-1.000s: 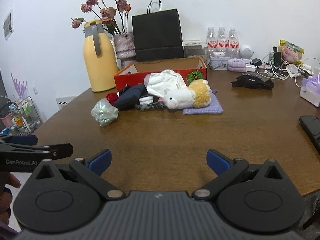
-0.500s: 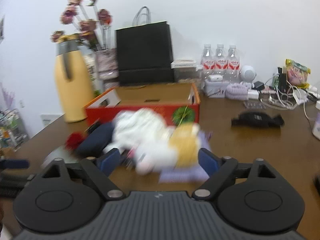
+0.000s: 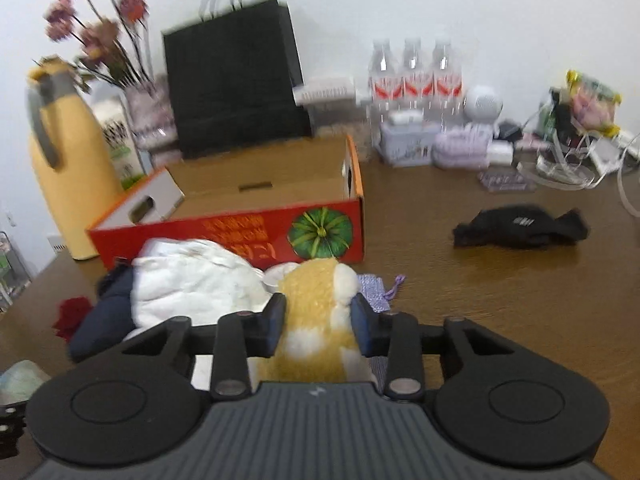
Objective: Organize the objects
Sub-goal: 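Grasp the clear plastic bag with the left tool while the right tool grasps the plush toy, then carry both items over the cardboard box and open both tools to drop them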
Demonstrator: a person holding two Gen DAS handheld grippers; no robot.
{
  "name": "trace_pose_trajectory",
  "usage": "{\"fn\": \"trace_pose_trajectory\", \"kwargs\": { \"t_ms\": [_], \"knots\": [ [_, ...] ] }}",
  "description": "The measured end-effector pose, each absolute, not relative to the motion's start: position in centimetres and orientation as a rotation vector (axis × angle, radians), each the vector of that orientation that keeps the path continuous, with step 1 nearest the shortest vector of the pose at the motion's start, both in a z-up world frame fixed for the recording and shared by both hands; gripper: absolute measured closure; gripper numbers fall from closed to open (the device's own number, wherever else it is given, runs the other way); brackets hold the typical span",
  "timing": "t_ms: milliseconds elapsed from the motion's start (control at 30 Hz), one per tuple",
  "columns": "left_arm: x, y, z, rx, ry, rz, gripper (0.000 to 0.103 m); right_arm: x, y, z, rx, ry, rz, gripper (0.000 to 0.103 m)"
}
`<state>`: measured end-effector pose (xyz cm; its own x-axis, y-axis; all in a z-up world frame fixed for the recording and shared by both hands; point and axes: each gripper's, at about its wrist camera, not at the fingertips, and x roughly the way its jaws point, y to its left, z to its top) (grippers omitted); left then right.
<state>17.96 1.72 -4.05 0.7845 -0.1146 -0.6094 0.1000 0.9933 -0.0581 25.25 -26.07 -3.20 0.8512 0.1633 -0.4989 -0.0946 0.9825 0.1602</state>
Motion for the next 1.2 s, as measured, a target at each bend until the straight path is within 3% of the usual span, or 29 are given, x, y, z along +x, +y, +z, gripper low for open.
{"fn": "trace_pose_trajectory", "kwargs": {
  "t_ms": [233,367,467,500,533,567,600,633,667,700,733,967,1100,1200],
  "knots": [
    [13.0,1.3,-3.4,-0.041,0.664,-0.140,0.055,15.4,-26.1,-3.3,0.213,0.571,0.204,0.074],
    [12.8,0.8,-4.9,-0.019,0.709,-0.132,0.048,15.0,-25.9,-4.6,0.222,0.608,0.186,0.069],
    [13.0,0.4,-5.3,0.007,0.714,-0.113,0.046,16.8,-25.3,-5.1,0.223,0.636,0.176,0.051],
    [12.8,0.5,-5.2,0.004,0.707,-0.120,0.040,17.2,-24.8,-5.1,0.207,0.651,0.189,0.036],
    [12.7,0.6,-5.1,-0.004,0.700,-0.122,0.033,17.4,-24.2,-5.2,0.190,0.659,0.201,0.030],
    [12.6,0.8,-5.1,-0.012,0.692,-0.116,0.028,17.3,-23.6,-5.4,0.168,0.659,0.208,0.028],
    [12.7,1.0,-5.1,-0.023,0.684,-0.100,0.022,17.4,-23.0,-5.6,0.137,0.669,0.197,0.032],
    [12.8,1.0,-5.1,-0.025,0.684,-0.090,0.025,17.4,-22.7,-5.9,0.120,0.679,0.181,0.040],
    [13.0,1.1,-5.1,-0.021,0.692,-0.087,0.028,17.5,-22.6,-6.2,0.104,0.681,0.166,0.054],
    [13.3,1.1,-5.2,-0.015,0.703,-0.104,0.053,17.4,-22.6,-6.4,0.083,0.679,0.170,0.054],
    [13.5,1.0,-5.3,-0.015,0.715,-0.121,0.058,17.4,-22.6,-6.2,0.066,0.680,0.181,0.055],
    [16.8,2.6,-1.4,-0.094,0.625,-0.154,0.064,18.6,-25.2,-1.4,0.105,0.547,0.208,0.060],
    [24.4,3.9,3.9,-0.093,0.525,-0.193,0.064,24.4,-26.5,4.8,0.060,0.386,0.201,0.060],
    [33.0,3.8,5.9,-0.074,0.547,-0.159,0.063,32.0,-26.4,7.2,0.072,0.390,0.208,0.059]
  ]
}}
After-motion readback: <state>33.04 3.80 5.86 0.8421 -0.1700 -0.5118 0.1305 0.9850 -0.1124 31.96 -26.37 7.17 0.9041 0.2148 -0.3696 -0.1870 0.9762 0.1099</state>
